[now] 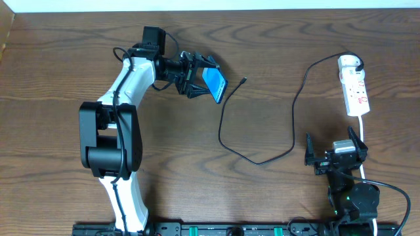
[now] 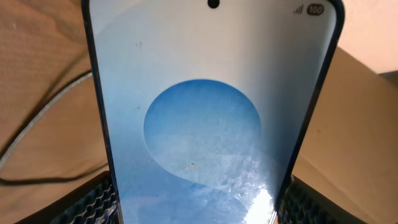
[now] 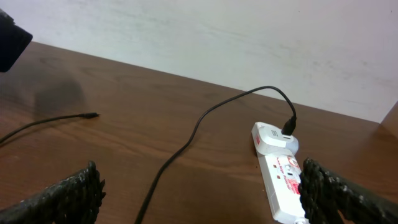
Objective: Plug charger to phone and switch on socket
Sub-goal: 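Lift the phone with the left gripper and carry it right toward the cable end, then hold the phone upright near the cable end with the left gripper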
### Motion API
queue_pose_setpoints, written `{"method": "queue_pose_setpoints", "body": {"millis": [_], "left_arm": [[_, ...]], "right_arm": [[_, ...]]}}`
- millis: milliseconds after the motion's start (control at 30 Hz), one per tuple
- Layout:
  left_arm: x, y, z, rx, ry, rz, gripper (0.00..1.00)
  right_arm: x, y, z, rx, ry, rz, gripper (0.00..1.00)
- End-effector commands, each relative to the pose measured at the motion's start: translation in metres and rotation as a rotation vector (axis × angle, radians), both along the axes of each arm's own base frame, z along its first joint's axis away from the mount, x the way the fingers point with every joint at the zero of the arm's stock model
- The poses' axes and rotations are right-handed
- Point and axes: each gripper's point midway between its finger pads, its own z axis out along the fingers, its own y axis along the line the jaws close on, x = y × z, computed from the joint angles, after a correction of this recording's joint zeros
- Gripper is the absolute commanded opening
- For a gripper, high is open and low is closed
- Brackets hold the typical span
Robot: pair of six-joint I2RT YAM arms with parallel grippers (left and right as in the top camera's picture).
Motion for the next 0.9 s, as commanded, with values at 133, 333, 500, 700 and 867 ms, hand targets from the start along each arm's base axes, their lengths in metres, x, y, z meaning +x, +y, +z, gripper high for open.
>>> {"method": "queue_pose_setpoints", "body": {"millis": [133, 333, 500, 700, 867], "left_arm": [[-0.003, -0.006, 0.042, -0.120, 0.048, 0.004, 0.54], [-0.004, -0.007, 0.045, -0.141, 0.130, 0.027, 0.54], [-0.005, -0.008, 0.046, -0.149, 0.180, 0.043, 0.54], [-0.005, -0.008, 0.046, -0.153, 0.277, 0.081, 0.54], [-0.006, -0.009, 0.049, -0.175, 0.381, 0.107, 0.54]], "right_arm": [[0.000, 0.003, -0.001, 0.012, 0.002, 0.016, 0.99], [0.000, 0.003, -0.001, 0.012, 0.002, 0.016, 0.99], [0.000, 0.003, -0.001, 0.012, 0.002, 0.016, 0.99], [0.000, 0.003, -0.001, 0.012, 0.002, 0.016, 0.99], [0.000, 0.003, -0.001, 0.012, 0.002, 0.016, 0.99]]}}
